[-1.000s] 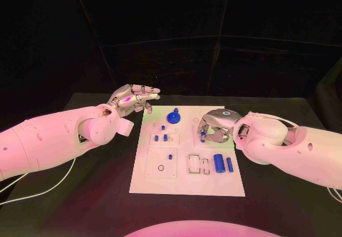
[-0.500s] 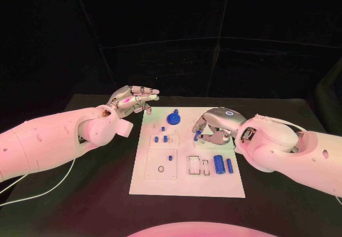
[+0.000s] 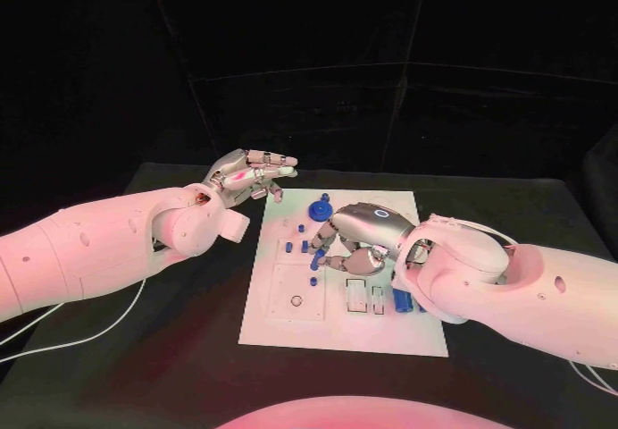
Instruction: Assemble the parts on the task board
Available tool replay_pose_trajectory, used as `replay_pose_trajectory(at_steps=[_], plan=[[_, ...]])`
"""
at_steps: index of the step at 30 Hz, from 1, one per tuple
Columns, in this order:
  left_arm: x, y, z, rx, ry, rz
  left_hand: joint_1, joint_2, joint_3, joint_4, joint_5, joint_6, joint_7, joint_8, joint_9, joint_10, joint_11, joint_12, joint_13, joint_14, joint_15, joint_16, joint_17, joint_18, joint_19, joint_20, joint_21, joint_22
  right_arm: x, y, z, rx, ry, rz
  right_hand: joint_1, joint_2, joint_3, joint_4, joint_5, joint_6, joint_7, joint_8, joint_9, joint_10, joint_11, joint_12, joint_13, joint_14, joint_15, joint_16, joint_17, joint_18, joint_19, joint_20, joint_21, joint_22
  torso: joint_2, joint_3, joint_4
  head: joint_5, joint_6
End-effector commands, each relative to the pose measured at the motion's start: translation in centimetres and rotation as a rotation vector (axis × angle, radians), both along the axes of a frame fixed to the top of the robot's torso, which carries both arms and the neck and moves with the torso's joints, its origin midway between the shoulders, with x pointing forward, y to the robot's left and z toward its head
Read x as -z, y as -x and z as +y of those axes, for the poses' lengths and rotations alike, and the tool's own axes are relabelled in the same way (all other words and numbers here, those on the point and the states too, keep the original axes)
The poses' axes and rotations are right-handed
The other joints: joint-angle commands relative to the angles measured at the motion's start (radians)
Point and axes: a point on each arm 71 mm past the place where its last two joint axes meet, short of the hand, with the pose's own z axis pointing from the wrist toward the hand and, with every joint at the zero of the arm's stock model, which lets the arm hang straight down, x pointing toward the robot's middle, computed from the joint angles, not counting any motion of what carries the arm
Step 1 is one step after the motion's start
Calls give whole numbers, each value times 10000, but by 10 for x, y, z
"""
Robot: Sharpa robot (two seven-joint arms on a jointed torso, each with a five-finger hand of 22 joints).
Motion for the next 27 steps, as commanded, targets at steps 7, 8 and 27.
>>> replay_pose_trajectory(at_steps=[7, 8, 27], plan=[[-2, 0, -4, 143, 124, -39, -69, 1, -48, -4, 63, -39, 57, 58, -14, -78, 12, 45, -15, -75, -24, -24, -11, 136, -33, 3, -32, -11, 29, 9, 19, -917, -212, 883, -8, -123, 117, -51, 90, -14, 54, -81, -12, -12, 55, -81, 9, 194, -11, 41, 13, -142, 43, 12, 52, 18, 9, 11, -18, 185, -107], [-2, 0, -4, 150, 126, -39, -69, 1, -48, -4, 63, -39, 57, 58, -14, -78, 12, 45, -15, -75, -24, -24, -11, 136, -33, 3, -32, -11, 32, 10, 21, -963, -169, 917, -8, -123, 122, -53, 91, -15, 55, -83, -13, -12, 56, -84, 9, 193, -10, 42, 14, -142, 42, 12, 53, 18, 11, 16, -10, 202, -124], [-1, 0, -7, 215, 144, -29, -63, 10, -66, -3, 63, -47, 58, 64, -15, -99, 15, 58, -20, -86, -21, -35, -39, 136, -27, 7, -56, -28, 58, 12, 36, -1034, 551, 717, -11, -117, 189, -81, 117, -22, 71, -104, -16, -19, 70, -127, 10, 191, 2, 66, 36, -144, 38, 22, 77, 42, 10, 14, -10, 262, -217]])
